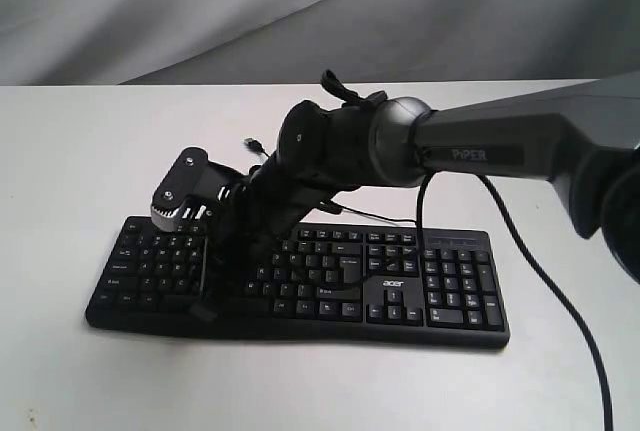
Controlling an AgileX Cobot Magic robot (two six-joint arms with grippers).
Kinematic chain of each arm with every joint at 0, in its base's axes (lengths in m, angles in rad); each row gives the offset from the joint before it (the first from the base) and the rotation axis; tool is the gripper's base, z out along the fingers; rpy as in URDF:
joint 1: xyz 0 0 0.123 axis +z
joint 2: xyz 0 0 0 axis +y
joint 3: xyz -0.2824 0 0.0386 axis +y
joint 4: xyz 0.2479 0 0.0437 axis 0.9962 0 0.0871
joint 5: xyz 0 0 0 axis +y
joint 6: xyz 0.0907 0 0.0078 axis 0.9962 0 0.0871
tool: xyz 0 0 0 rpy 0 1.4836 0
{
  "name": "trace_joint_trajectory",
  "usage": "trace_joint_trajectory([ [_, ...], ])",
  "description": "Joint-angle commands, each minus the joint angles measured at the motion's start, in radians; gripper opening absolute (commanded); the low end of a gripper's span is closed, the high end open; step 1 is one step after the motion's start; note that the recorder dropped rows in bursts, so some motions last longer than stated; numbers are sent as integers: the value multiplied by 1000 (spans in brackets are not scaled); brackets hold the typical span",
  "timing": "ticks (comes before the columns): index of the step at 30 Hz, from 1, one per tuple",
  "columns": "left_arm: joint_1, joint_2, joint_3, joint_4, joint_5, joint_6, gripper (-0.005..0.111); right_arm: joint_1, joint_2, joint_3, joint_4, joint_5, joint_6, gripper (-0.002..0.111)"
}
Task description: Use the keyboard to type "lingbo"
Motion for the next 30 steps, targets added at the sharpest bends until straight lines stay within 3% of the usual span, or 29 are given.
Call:
trace_joint_trajectory([
  [1, 2, 5, 5, -4, -6, -2, 1, -5, -10, 3, 5, -9, -13, 0],
  [24, 2, 5, 5, -4, -6, -2, 1, -7, 21, 19, -9, -32, 13, 0],
  [30, 2, 5, 5, -4, -6, -2, 1, -48, -84, 19, -120, -16, 93, 0],
])
